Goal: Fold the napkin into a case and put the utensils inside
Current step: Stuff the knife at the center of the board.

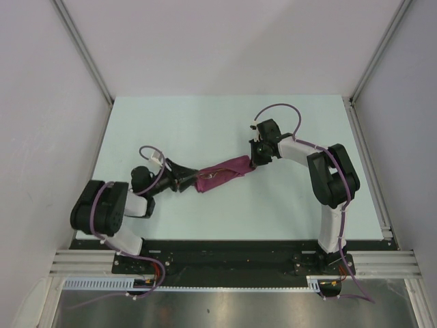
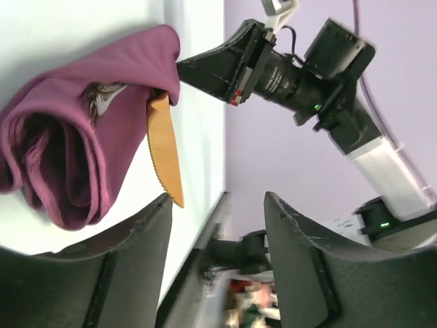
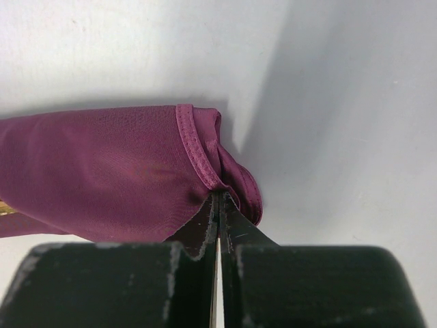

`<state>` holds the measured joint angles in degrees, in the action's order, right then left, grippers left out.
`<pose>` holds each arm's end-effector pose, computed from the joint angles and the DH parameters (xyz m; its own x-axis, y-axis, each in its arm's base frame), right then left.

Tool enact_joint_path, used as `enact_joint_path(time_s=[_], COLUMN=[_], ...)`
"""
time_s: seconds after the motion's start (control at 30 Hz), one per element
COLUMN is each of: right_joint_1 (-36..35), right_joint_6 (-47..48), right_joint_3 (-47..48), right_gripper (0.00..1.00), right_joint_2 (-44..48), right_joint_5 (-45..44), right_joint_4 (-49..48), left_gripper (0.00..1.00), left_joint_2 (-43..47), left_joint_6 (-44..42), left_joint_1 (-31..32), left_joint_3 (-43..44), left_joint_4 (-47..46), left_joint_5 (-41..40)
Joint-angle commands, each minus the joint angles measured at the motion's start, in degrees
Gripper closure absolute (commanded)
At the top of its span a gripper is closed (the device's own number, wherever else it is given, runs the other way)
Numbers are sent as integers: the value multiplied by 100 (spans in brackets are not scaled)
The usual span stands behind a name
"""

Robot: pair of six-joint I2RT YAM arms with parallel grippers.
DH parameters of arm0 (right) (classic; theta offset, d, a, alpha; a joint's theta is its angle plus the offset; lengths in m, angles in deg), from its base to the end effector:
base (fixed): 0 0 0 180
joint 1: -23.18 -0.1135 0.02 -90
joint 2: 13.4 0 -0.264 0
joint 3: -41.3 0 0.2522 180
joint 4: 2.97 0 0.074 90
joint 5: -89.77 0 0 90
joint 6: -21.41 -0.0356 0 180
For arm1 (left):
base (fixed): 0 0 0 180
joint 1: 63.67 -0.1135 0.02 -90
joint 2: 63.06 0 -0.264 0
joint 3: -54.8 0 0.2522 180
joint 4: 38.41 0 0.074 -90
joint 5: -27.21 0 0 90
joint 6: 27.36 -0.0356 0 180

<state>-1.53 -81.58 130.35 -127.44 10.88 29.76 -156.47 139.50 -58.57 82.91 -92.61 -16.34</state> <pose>0.3735 0.1794 0.1560 -0.8616 -0.1537 -0.4838 -0.3181 0.9061 0.2788 0.2345 -0.0468 0.1289 -0.7931 -0.6028 -0.0872 -0.0118 0.1583 -0.9873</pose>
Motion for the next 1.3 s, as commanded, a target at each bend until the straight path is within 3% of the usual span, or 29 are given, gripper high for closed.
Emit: enact_joint_path(time_s=[0.0,0.03,0.07,0.3,0.53,0.67,0.97,1.27], right_joint_1=[-139,-139,-139,-139,-131,-131,-122,-323], right_joint_6=[78,86,87,104,113,104,113,-115], right_joint_3=[-111,-102,-93,-67,-128,-155,-49,144], right_gripper=[100,100,100,100,100,100,83,75], right_joint_2=[-198,-180,-154,-110,13,92,567,717], right_joint_5=[-188,-206,-206,-197,-215,-250,-496,-5], right_joint_4=[134,143,152,204,222,231,529,416], left_gripper=[37,34,33,33,37,42,46,59], left_joint_2=[1208,1393,1517,1290,1975,1932,1598,666], left_joint_6=[-1803,-2102,-2444,-2395,-3571,-3713,-4293,-4092], left_joint_1=[-45,-45,-36,-1,26,87,596,1379], left_joint_3=[724,849,946,1000,1464,1799,2572,3073], left_joint_4=[2808,3946,4210,4424,6047,6190,6612,6182], left_joint_5=[66,-65,-119,240,-443,-383,-866,-1104])
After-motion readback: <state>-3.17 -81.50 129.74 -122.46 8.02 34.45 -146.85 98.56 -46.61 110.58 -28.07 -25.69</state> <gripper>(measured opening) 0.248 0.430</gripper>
